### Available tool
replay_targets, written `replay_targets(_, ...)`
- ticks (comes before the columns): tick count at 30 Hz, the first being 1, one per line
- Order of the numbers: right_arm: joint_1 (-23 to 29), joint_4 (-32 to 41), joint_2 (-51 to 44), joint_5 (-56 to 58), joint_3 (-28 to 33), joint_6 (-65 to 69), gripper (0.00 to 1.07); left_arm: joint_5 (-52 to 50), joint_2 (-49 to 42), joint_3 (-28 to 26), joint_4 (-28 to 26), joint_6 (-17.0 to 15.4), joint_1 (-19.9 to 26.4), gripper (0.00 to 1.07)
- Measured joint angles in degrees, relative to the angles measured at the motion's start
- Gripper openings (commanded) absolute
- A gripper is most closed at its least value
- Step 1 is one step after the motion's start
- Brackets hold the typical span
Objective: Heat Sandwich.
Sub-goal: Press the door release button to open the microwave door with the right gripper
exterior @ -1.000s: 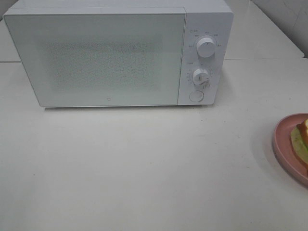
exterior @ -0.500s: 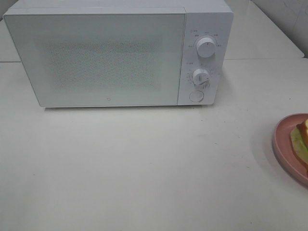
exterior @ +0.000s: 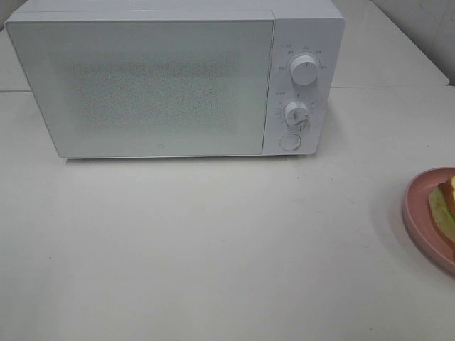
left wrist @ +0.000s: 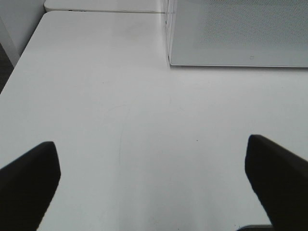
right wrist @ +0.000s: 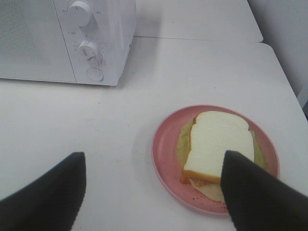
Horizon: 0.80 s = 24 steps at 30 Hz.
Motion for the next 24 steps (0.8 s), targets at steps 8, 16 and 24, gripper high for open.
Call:
replay_targets(8,0.0,0.34,6.99,-5.67,0.06,0.0,0.75,0.0,0.0,0.0,0.0,0.0,0.0,1.0)
replay_targets(16,0.0,0.34,14.55,-15.93,3.9,0.0,0.75,0.0,0.0,0.0,0.0,0.0,0.0,1.0)
replay_targets(24,0.0,0.34,21.26,-28.59,8.48,0.0,0.75,0.0,0.0,0.0,0.0,0.0,0.0,1.0)
